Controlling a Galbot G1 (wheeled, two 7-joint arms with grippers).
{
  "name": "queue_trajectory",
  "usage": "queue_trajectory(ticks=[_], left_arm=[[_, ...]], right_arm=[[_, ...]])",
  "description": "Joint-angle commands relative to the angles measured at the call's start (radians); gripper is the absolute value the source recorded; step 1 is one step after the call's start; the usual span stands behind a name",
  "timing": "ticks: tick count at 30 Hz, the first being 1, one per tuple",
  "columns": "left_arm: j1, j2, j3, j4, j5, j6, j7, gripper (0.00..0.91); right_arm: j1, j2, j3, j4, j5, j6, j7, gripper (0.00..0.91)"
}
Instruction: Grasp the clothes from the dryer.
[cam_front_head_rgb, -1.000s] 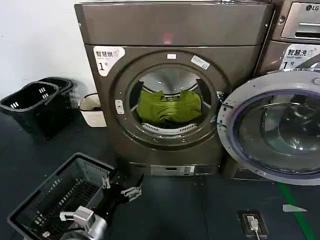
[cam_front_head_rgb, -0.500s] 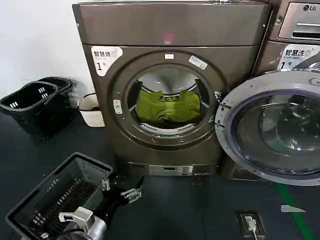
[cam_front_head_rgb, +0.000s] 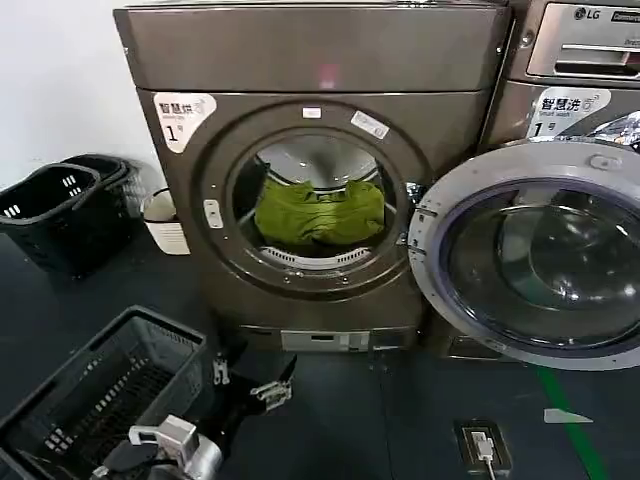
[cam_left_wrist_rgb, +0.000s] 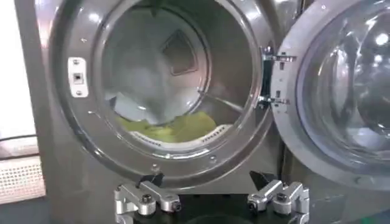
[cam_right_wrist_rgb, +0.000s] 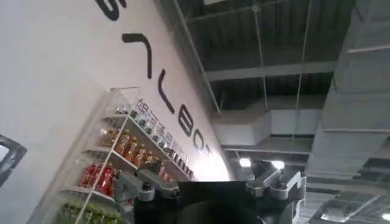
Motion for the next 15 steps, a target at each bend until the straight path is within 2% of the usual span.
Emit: queue_trajectory(ticks=[1,15], left_arm=[[0.0,0.0,0.009,0.0,0.004,-0.001,-0.002,0.907],[0.002,-0.002,0.008,-0.003,-0.012,0.001,0.0,0.907]], right_arm=[[-0.001,0.001,0.002,0.002,-0.001,0.0,-0.002,0.907],[0.006,0.002,0.0,-0.005,-0.004,0.011,-0.006,0.907]])
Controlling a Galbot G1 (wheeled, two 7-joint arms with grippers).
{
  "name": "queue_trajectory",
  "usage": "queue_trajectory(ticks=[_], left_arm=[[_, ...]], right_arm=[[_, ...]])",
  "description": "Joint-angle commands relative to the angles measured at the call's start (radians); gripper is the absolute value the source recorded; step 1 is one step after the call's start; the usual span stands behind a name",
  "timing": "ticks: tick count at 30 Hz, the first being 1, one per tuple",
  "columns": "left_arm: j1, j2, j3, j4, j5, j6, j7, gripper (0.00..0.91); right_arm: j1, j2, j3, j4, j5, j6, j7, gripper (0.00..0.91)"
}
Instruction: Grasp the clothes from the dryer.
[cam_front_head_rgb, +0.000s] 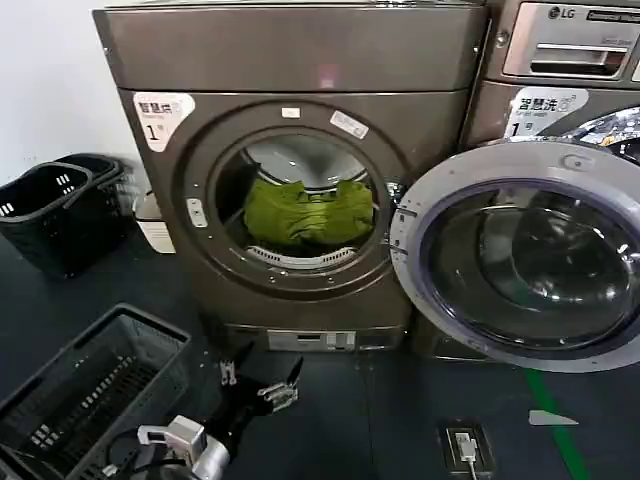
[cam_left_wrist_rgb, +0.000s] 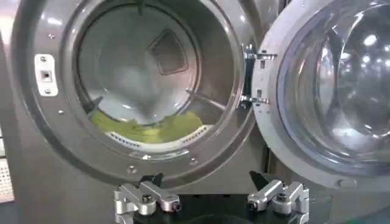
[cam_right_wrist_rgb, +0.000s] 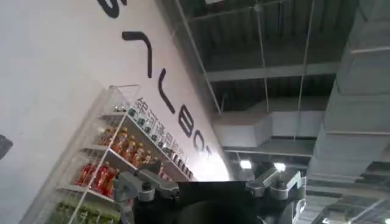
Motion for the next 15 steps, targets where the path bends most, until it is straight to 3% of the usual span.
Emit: queue_trajectory(ticks=[1,8,15], left_arm=[[0.001,0.0,0.0,-0.006,-0.025,0.0,0.003,0.907],[0.002,-0.004,0.0,-0.007,-0.028,0.003,0.003,0.907],[0.003,-0.01,-0.001,-0.013,-0.023,0.008,0.002,0.907]], right_arm=[[0.002,-0.001,-0.001,-0.001,0.0,0.003,-0.001,0.907],[0.005,-0.003,-0.004,-0.011,-0.001,0.027,0.017,0.907],[0.004,-0.012,-0.006,-0.04,-0.062,0.052,0.03,0.907]])
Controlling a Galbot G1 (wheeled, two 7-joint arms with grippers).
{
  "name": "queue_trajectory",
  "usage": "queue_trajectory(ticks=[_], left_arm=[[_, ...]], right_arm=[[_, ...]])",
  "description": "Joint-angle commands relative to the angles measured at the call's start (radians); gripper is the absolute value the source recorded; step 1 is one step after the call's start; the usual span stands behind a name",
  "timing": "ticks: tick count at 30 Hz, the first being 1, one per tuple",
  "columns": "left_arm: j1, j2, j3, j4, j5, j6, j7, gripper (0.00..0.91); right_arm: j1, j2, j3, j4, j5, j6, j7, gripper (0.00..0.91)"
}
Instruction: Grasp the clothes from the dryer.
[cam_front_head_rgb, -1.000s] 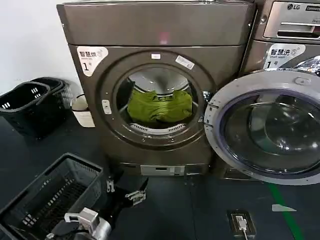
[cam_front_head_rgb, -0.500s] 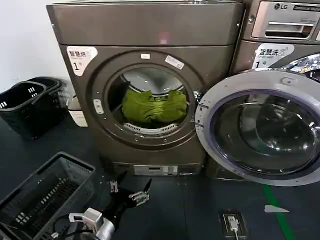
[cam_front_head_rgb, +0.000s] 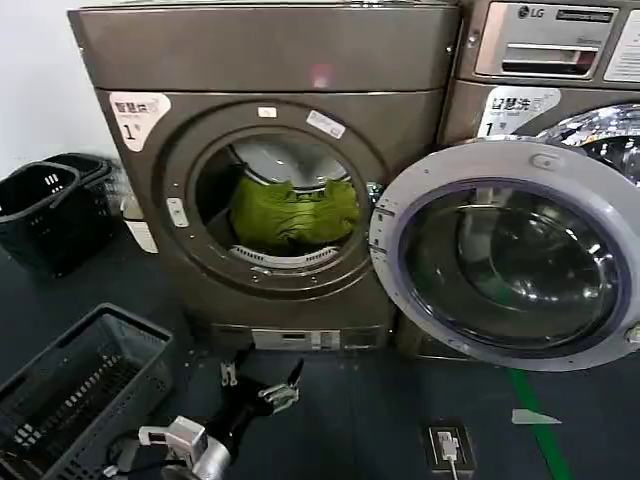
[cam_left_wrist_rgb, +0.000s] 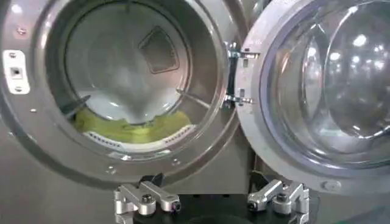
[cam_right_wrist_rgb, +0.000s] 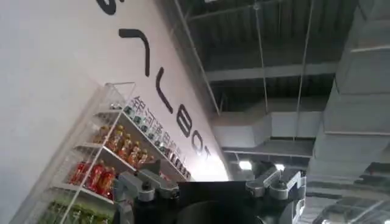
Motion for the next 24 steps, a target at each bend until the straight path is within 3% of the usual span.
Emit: queue_trajectory(ticks=[1,24], left_arm=[[0.001,-0.004,0.0,-0.002,-0.001,0.005,0.0,0.907],[0.003,-0.001,-0.048,-0.038,0.042,0.012,-0.054,0.907]], right_arm=[[0.004,-0.003,-0.006,-0.03,-0.05,0.067,0.016,0.907],[-0.006,-0.005,0.005,-0.017,0.004,0.072,-0.003,0.907]])
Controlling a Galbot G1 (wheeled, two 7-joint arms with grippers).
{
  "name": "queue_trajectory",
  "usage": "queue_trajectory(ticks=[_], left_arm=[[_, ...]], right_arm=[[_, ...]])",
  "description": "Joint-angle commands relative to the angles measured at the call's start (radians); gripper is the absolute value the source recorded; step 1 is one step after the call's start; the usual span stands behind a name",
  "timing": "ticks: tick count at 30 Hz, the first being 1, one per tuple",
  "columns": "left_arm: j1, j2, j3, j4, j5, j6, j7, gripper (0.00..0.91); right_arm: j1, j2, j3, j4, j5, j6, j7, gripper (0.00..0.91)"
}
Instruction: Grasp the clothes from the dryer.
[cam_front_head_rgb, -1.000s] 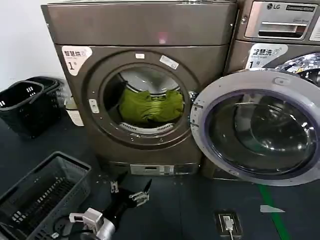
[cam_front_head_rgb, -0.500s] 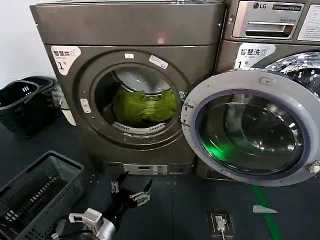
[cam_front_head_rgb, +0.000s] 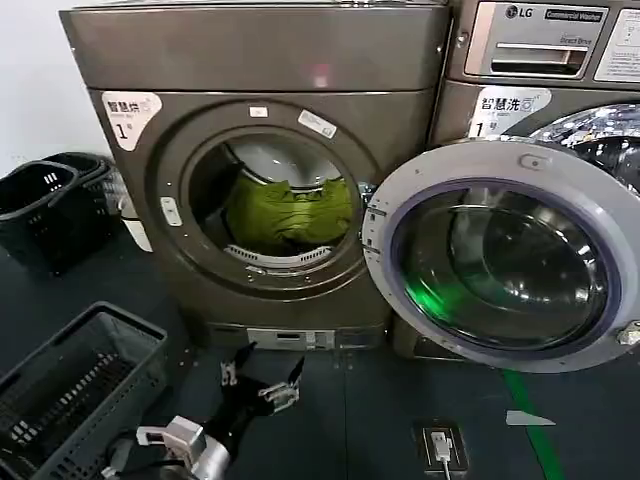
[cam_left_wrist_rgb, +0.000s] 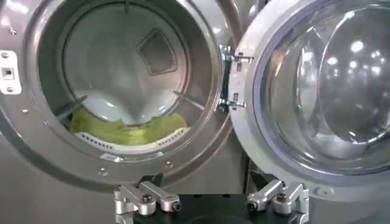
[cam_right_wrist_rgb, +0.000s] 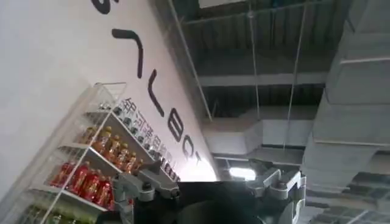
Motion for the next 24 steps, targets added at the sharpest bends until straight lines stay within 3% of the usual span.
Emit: queue_trajectory(ticks=[1,17,24], left_arm=[[-0.001,0.005,-0.023,-0.007,0.011,0.012,-0.033,0.907],[-0.034,0.015,-0.085,-0.041,-0.03,0.119,-0.045,0.907],[-0.046,0.014,-0.092,-0.034,-0.002,0.121,-0.046,0.907]], right_arm=[[0.001,-0.002,-0.001,0.0,0.005,0.007,0.0,0.907],[-0.003,0.006,-0.012,0.014,0.005,0.006,-0.007,0.907],[-0.004,0.011,-0.01,0.019,0.006,0.007,-0.013,0.907]])
